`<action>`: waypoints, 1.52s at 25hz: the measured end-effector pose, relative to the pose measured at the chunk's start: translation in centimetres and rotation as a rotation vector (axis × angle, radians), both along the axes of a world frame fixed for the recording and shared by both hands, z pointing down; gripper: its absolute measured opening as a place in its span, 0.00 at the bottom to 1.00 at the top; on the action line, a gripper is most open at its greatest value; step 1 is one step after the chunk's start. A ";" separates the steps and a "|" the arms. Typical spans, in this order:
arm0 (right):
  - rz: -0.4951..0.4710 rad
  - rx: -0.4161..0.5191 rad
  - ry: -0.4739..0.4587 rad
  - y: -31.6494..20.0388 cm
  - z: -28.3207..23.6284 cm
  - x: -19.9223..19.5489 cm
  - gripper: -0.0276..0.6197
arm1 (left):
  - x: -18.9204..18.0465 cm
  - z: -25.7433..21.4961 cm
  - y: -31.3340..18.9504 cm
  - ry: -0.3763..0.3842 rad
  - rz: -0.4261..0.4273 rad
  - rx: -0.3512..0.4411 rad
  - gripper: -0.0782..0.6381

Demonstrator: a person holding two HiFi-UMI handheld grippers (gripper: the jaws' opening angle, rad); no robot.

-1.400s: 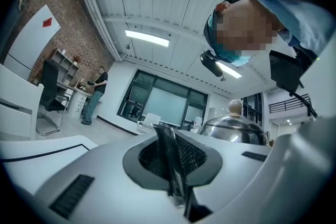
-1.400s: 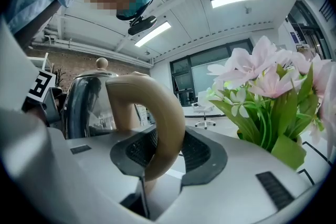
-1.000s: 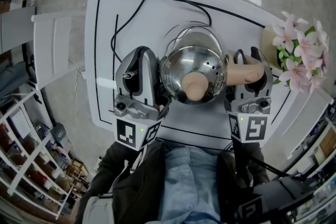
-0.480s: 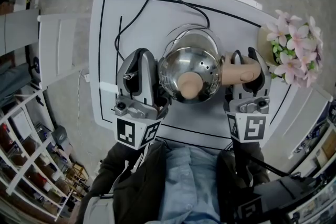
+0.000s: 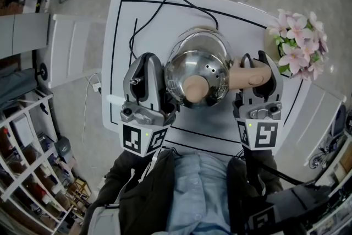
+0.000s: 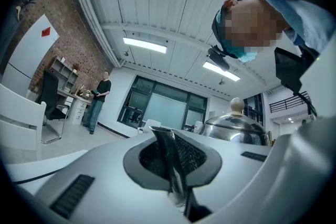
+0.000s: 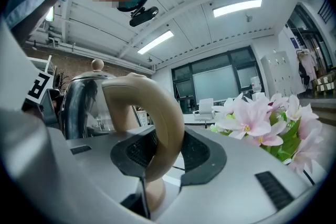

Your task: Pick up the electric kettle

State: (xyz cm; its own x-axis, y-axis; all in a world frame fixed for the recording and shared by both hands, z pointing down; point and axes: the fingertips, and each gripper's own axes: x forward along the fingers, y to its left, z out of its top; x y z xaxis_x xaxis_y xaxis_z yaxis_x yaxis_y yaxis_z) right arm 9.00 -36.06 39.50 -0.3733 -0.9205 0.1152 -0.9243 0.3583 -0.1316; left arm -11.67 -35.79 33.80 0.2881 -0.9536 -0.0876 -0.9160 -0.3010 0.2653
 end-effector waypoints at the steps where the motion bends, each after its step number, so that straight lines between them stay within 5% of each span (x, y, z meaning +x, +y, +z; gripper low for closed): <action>1: 0.002 0.010 -0.001 0.2 -0.5 0.1 0.24 | 0.1 -0.4 0.2 0.000 0.000 0.008 0.14; 11: 0.022 0.094 -0.001 2.9 -4.9 2.8 0.24 | 2.7 -4.0 3.6 0.013 0.006 0.071 0.14; 38: 0.064 0.213 0.044 12.1 -13.5 2.1 0.23 | 1.7 -11.8 13.0 0.053 0.024 0.203 0.14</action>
